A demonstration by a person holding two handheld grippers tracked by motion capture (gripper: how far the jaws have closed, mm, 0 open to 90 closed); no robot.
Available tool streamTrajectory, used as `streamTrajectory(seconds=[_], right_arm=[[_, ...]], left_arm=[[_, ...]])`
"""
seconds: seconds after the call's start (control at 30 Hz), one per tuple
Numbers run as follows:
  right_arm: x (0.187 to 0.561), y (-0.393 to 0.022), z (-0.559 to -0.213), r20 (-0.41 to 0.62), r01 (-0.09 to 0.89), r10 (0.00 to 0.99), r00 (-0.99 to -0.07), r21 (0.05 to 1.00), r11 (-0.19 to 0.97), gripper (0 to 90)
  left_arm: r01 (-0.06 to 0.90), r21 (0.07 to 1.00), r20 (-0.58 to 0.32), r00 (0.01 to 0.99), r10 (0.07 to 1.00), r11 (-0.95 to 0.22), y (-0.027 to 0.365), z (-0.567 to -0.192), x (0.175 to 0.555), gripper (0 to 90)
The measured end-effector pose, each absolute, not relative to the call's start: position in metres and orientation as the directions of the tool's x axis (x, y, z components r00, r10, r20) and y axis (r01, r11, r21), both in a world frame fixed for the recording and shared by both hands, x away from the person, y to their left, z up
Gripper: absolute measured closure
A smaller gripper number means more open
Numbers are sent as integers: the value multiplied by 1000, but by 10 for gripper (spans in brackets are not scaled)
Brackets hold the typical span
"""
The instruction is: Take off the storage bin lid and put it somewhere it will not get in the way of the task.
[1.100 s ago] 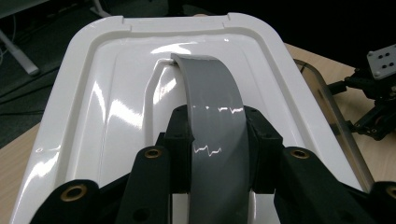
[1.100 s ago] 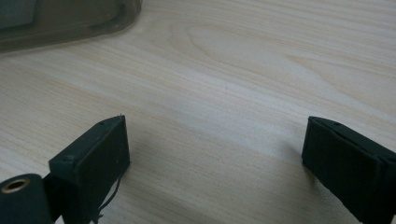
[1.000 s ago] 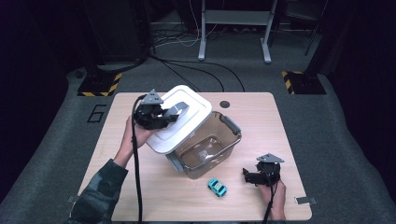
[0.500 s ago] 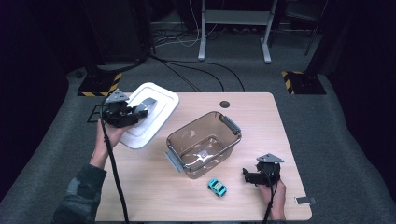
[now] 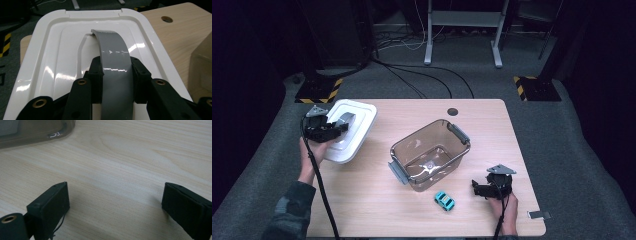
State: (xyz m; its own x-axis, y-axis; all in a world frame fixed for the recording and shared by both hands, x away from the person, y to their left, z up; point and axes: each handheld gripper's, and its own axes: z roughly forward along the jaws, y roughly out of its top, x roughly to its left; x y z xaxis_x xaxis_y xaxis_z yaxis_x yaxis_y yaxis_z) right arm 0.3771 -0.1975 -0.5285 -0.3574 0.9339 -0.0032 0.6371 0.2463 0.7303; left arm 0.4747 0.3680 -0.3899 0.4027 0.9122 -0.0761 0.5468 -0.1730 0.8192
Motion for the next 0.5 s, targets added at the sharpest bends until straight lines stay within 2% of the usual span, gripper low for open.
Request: streamTrajectory(seconds=[0.5], right_arm=[[377, -198, -529, 1, 637, 933, -361, 730, 245, 69]], left_arm=[[650, 757, -148, 266, 953, -64, 377, -465, 486, 672]])
